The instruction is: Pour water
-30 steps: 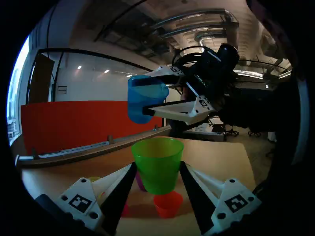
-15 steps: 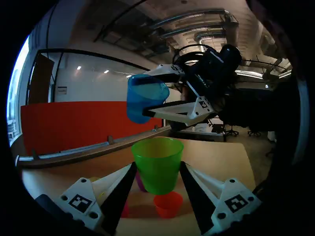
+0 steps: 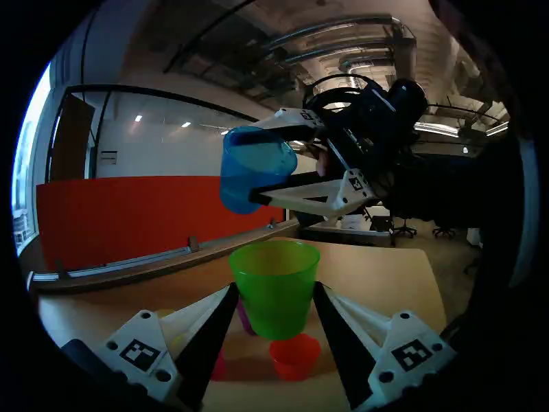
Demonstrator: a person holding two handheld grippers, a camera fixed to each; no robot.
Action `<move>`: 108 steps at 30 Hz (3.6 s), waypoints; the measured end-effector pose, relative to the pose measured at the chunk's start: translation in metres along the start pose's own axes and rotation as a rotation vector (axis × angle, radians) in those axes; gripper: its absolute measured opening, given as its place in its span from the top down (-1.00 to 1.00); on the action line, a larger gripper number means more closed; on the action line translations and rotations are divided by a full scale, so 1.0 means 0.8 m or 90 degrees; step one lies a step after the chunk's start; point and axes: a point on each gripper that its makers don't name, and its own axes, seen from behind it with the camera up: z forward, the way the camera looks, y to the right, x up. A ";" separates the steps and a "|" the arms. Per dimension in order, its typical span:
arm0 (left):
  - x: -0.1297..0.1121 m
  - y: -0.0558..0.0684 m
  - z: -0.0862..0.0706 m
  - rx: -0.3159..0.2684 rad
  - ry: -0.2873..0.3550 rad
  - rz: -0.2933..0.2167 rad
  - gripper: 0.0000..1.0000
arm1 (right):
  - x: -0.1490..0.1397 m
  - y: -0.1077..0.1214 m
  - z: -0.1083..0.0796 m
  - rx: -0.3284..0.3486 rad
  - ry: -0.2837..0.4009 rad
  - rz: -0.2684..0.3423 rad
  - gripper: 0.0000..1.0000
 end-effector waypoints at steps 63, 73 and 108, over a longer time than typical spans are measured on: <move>-0.003 -0.010 -0.009 0.011 0.000 0.007 -0.58 | 0.016 -0.005 0.016 0.003 0.000 -0.079 -0.81; -0.003 -0.010 -0.009 0.011 0.001 0.008 -0.58 | 0.017 -0.003 0.015 0.003 -0.002 -0.090 -0.81; 0.000 -0.007 -0.006 0.009 0.002 0.011 -0.58 | 0.014 0.001 0.013 -0.002 -0.010 -0.115 -0.81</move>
